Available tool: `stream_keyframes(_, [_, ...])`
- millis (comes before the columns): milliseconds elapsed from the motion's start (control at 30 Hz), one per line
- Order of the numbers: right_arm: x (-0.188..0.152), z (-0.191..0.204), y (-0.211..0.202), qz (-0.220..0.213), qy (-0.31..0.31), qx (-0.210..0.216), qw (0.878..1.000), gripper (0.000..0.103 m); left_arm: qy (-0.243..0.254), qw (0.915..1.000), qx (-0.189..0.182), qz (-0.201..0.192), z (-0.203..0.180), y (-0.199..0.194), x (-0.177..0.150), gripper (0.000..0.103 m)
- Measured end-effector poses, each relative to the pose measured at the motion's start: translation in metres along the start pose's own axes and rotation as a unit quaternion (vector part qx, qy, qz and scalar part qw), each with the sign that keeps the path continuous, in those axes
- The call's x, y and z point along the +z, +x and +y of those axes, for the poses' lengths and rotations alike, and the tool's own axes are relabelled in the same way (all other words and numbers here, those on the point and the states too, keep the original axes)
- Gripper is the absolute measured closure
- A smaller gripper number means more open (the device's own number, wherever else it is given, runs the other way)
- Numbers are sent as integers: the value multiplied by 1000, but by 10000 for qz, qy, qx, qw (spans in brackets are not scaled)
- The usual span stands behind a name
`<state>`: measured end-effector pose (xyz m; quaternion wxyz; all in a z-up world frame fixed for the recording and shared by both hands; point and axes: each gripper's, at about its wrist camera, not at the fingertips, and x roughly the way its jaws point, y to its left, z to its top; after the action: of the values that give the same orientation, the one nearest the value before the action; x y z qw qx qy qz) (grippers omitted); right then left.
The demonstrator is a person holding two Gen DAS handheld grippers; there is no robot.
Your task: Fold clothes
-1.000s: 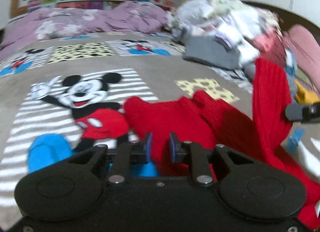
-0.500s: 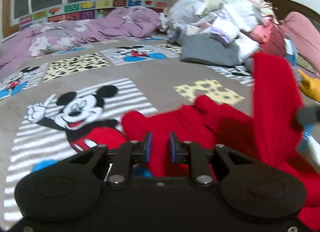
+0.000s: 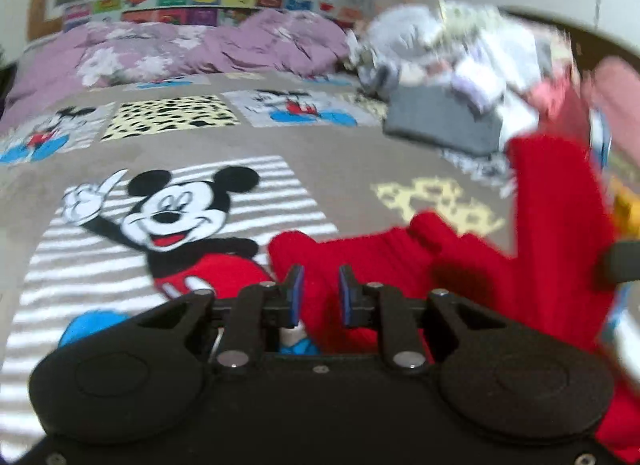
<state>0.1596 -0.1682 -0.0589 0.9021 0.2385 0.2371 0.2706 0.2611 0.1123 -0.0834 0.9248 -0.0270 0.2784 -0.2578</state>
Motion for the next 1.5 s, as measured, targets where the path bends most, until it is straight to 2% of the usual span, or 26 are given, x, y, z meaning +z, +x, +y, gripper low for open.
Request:
stream_keyframes(67, [4, 3, 5, 37, -42, -42, 10000, 90, -509, 9983, -276, -101, 9, -23, -2, 86])
stream_keyframes(133, [7, 4, 13, 107, -64, -140, 9998, 90, -1090, 9914, -705, -179, 16, -41, -8, 82])
stream_keyframes(200, [9, 3, 22, 178, -38, -222, 9996, 90, -1534, 9802, -1231, -221, 19, -55, -16, 67])
stream_keyframes(267, [8, -2, 30, 249, 96, -297, 9992, 90, -1864, 9686, -1628, -237, 17, -61, -23, 56])
stream_keyframes(467, [6, -5, 39, 256, 303, -296, 9988, 90, -1983, 9639, -1770, 179, 4, -39, -30, 56])
stream_keyframes(533, [6, -4, 40, 255, 275, -288, 9989, 90, -2016, 9621, -1821, 255, 1, -30, -32, 58])
stream_keyframes(567, [6, -4, 40, 248, 274, -279, 9989, 90, -2014, 9617, -1844, 252, 0, -26, -32, 63])
stream_keyframes(600, [6, -4, 40, 234, 285, -279, 9989, 90, -2012, 9615, -1855, 239, 0, -24, -33, 76])
stream_keyframes(700, [7, -6, 40, 188, 283, -376, 9987, 88, -2035, 9615, -1842, 139, 1, -20, -32, 96])
stream_keyframes(800, [4, 3, 34, 67, -97, -630, 9979, 83, -2048, 9631, -1745, 17, 10, -22, -27, 96])
stream_keyframes(867, [-2, 12, 28, 47, -339, -461, 9984, 81, -2038, 9639, -1713, -25, 16, -21, -24, 96])
stream_keyframes(1033, [-33, 49, 16, 445, -1302, 32, 9905, 81, -1921, 9674, -1650, 45, 18, -14, -24, 96])
stream_keyframes(1100, [-47, 64, 13, 630, -1680, 250, 9834, 81, -1886, 9689, -1601, 75, 19, -13, -26, 96])
stream_keyframes(1167, [-61, 80, 14, 894, -2111, 363, 9727, 76, -1848, 9704, -1550, 107, 21, -11, -29, 96])
stream_keyframes(1267, [-86, 94, 26, 1378, -2643, 210, 9543, 71, -1572, 9815, -950, 540, 19, 0, -34, 95])
stream_keyframes(1333, [-99, 98, 31, 1529, -2865, 53, 9458, 69, -1718, 9783, -983, 613, 24, 3, -37, 94])
stream_keyframes(1400, [-97, 101, 27, 1418, -2812, 65, 9491, 70, -1774, 9783, -937, 524, 26, 0, -35, 91])
stream_keyframes(1500, [-94, 103, 21, 1193, -2770, 70, 9534, 70, -1886, 9771, -878, 443, 30, 0, -35, 81])
